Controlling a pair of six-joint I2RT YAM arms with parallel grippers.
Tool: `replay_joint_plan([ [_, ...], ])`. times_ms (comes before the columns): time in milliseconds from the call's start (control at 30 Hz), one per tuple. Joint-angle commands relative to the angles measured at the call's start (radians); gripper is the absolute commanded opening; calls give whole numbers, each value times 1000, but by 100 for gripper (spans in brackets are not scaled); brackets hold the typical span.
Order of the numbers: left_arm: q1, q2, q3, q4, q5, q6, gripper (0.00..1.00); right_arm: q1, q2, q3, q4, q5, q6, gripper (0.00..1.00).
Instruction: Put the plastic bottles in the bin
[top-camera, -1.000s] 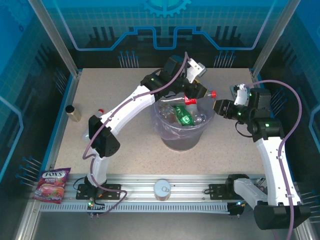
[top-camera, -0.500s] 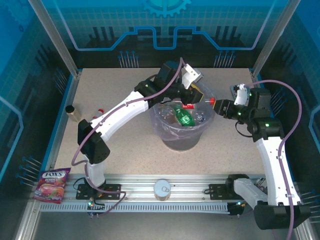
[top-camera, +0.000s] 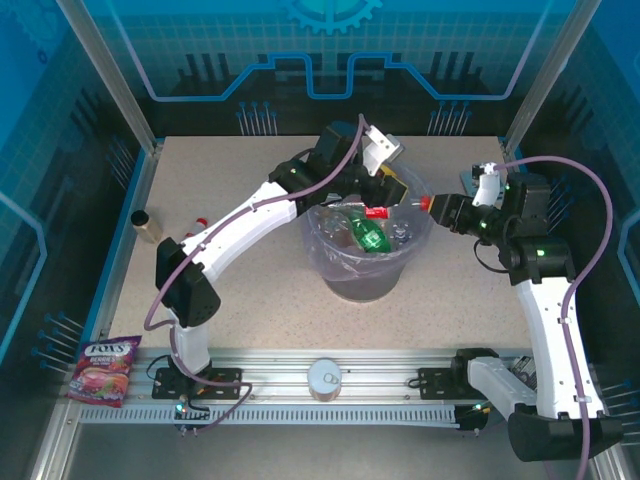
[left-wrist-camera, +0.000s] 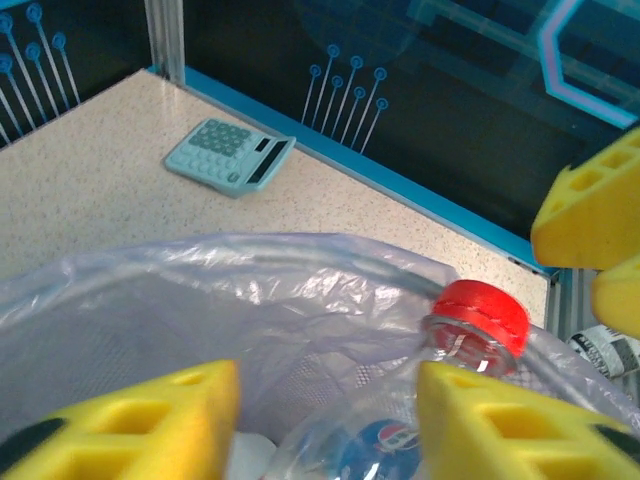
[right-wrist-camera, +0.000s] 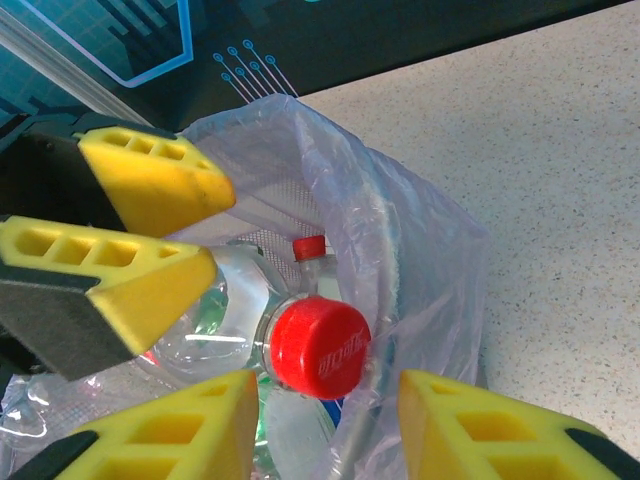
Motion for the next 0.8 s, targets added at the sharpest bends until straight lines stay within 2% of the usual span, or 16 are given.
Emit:
replay_joint_plan([
  [0,19,-29,46,-124,-48,10,61,-5,-7,33,-2,-13,-13,44],
  [167,58,-68,100,-153,-34,-5,83,-5,1,27,3,-17,-14,44],
  [300,117,-177,24,-108,-38,-48,93,-6,4,26,1,-13,-20,45],
  [467,238,-327,-96,-218,-152,-62,96,-8,19,27,8,-16,-31,45],
  [600,406,-450,-254,-321,-231,-77,97,-9,27,21,14,-17,-37,45],
  [767,603,-501,-468,-377,-368,-95,97,-14,25,-1,32,-20,-37,46],
])
